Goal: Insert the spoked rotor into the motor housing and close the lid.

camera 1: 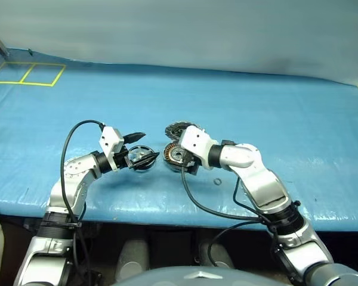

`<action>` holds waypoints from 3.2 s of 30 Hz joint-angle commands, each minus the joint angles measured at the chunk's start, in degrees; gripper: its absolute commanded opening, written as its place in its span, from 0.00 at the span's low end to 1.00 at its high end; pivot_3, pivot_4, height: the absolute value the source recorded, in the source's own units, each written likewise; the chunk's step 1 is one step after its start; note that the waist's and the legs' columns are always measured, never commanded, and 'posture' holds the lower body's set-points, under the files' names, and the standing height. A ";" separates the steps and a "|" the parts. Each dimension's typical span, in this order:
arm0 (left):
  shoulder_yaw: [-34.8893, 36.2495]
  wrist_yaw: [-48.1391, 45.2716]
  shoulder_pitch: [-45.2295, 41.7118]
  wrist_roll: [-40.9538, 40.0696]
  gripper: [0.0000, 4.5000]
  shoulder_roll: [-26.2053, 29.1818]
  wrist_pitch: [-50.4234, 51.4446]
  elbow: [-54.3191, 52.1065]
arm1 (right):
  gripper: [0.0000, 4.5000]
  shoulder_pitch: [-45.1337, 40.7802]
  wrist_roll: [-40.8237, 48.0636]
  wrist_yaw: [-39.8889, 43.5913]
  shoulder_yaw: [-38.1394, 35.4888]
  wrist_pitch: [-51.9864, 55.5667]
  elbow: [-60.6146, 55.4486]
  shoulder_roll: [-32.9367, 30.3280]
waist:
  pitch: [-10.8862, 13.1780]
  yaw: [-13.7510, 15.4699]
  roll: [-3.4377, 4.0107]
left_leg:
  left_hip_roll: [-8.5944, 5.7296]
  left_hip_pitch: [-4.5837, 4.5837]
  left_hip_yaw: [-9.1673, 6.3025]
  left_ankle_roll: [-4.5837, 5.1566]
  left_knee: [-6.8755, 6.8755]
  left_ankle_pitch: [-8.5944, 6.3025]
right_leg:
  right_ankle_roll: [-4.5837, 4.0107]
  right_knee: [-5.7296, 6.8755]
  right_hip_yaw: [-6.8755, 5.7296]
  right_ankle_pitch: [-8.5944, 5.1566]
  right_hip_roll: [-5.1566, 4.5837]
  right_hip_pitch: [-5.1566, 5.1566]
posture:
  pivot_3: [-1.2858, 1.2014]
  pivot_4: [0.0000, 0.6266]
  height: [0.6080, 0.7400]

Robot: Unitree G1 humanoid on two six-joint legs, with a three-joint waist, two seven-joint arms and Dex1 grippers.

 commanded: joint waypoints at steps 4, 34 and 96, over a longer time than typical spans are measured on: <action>-0.60 -2.99 -0.94 -1.06 1.00 0.22 0.04 -0.73 | 1.00 12.31 3.85 -4.60 -9.36 1.70 -8.52 -2.74 | -0.01 -0.23 -0.01 | -0.01 0.00 0.02 -0.03 -0.02 -0.02 | -0.07 -0.01 0.00 0.00 -0.02 -0.02 | 0.52 0.24 1.00; -5.00 -8.52 -2.61 2.27 1.00 -0.26 -1.85 2.99 | 0.44 33.27 9.37 -17.29 -16.24 -0.28 -5.82 -1.38 | -0.02 -0.16 -0.03 | 0.04 0.03 0.03 -0.03 0.03 -0.02 | 0.03 0.00 -0.01 -0.12 -0.05 -0.01 | 0.52 0.24 1.00; -0.96 -3.39 2.30 2.64 1.00 1.60 -4.65 1.54 | 0.17 3.82 12.92 -13.64 -3.47 -6.65 14.26 6.47 | -0.01 -0.30 -0.03 | 0.06 0.01 0.03 -0.02 -0.02 -0.02 | -0.03 0.02 -0.05 -0.09 -0.02 -0.04 | 0.52 0.24 1.00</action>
